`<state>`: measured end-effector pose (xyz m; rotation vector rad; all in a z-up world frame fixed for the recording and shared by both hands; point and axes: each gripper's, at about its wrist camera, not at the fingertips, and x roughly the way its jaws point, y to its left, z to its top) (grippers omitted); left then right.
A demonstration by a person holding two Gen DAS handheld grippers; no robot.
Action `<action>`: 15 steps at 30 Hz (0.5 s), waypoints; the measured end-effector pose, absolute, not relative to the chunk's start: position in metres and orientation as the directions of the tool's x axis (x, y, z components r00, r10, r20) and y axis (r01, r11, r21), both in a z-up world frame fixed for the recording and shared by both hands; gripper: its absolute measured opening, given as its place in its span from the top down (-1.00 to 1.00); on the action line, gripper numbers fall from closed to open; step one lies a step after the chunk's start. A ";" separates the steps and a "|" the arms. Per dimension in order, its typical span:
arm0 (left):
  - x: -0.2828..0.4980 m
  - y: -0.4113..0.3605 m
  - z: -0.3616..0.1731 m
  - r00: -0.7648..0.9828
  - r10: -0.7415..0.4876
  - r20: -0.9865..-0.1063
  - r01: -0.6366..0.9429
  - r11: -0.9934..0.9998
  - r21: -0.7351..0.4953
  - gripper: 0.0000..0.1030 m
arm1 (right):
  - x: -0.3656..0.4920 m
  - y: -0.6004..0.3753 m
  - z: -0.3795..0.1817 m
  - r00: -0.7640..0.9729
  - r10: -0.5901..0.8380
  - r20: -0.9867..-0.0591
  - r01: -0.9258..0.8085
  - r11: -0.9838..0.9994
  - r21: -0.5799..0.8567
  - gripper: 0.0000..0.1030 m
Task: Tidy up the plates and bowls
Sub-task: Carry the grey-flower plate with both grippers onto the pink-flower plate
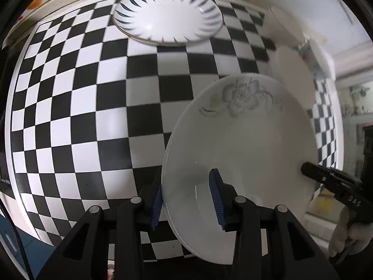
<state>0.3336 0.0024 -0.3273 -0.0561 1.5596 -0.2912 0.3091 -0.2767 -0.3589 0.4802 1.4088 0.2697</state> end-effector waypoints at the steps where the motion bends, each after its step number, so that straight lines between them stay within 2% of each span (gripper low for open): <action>1: 0.332 0.000 -0.329 -0.023 -0.211 -0.977 0.157 0.965 -0.212 0.34 | 0.308 -0.278 -0.361 0.150 0.457 -0.877 0.105 0.874 0.474 0.67; 15: 0.318 -0.012 -0.340 -0.071 -0.140 -0.988 0.197 0.969 -0.151 0.34 | 0.307 -0.281 -0.377 0.095 0.422 -0.902 0.130 0.893 0.431 0.67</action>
